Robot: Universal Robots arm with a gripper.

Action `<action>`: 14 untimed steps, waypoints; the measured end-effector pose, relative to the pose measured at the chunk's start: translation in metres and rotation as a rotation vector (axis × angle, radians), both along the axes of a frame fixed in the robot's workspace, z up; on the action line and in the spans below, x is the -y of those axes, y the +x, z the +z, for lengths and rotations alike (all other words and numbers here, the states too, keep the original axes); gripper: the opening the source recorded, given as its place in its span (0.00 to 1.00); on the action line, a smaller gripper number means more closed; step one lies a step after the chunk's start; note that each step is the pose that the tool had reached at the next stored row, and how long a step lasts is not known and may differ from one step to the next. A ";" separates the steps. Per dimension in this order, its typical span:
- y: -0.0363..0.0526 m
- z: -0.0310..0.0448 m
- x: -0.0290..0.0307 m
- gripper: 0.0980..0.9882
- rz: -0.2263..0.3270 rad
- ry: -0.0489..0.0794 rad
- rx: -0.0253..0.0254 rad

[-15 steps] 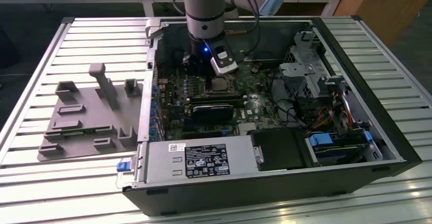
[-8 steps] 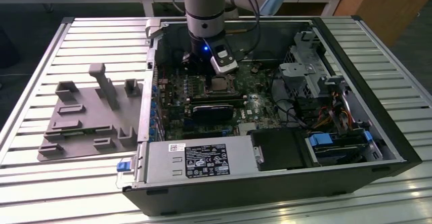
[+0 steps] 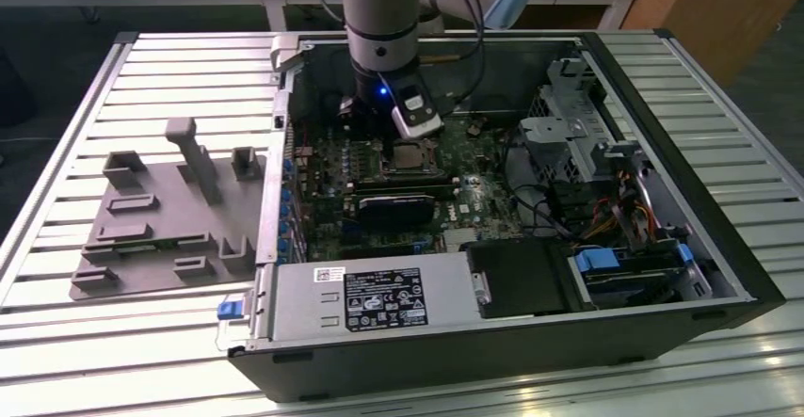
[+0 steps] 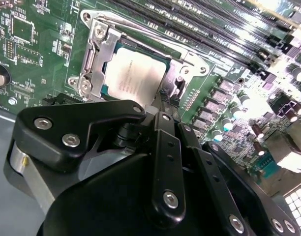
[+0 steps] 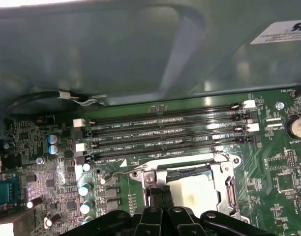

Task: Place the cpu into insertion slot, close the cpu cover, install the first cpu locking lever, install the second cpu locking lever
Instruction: 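Close the cpu cover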

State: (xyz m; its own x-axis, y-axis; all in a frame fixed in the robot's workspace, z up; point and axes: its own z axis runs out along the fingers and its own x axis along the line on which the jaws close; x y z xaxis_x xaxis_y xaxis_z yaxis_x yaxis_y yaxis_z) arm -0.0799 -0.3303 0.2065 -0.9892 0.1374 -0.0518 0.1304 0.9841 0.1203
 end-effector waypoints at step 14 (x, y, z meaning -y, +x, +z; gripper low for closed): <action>0.0000 -0.0042 0.0017 0.00 0.000 0.015 -0.0001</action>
